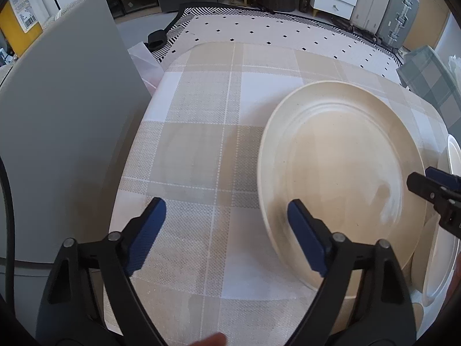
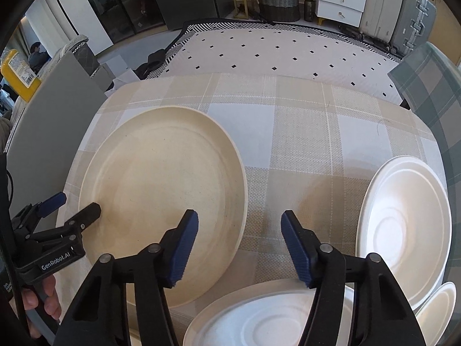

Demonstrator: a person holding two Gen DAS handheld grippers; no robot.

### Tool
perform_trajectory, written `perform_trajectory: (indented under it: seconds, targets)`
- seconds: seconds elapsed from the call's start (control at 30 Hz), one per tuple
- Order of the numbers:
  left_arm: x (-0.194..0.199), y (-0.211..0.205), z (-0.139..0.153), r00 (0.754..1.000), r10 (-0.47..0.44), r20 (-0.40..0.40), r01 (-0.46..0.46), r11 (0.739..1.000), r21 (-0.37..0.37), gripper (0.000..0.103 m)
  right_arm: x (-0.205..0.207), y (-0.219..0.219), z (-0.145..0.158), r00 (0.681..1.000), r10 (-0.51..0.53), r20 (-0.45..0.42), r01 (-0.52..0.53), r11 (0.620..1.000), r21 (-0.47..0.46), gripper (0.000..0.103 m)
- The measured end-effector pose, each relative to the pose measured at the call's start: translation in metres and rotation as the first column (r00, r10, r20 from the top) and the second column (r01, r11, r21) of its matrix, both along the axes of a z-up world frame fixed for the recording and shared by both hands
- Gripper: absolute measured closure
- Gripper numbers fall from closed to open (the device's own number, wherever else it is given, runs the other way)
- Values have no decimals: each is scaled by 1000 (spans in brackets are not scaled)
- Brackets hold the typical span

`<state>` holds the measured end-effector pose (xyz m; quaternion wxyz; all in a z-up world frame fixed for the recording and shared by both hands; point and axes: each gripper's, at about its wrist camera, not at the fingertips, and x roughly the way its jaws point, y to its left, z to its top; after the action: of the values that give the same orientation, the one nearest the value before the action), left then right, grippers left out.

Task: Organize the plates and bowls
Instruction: 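Close the left tool on the plate rim while the right tool closes on the opposite rim, then lift the large cream plate with both tools and carry it over the plate stack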

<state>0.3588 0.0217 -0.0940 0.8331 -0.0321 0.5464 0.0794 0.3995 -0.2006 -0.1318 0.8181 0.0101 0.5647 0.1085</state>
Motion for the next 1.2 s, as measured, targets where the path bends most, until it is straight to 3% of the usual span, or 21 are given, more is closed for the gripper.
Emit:
perform_trajectory:
  seconds: [0.17,0.33,0.57,0.87,1.2]
  targets:
    - [1,-4,-2,999,-35,-4,34,999,-42,38,-2,0,-4,1000,10,1,-10,1000,-6,53]
    - [0,-7,-1,998,-64,9,64,993,-96,62,-3,3,-6,1000,8,-1,-8,1000,-10,63]
    - [-3,-17,2,994,-107,20,109,988,-113,84,-6,4,-6,1000,15,8,-15,1000,-27,78]
    - [-4,-19,4,993,-114,26,116,988,-101,87,-8,7,-4,999,37,23,-36,998,-47,91]
    - [-4,-17,6,994,-108,32,110,991,-72,88,-12,13,-4,997,59,42,-56,995,-79,92]
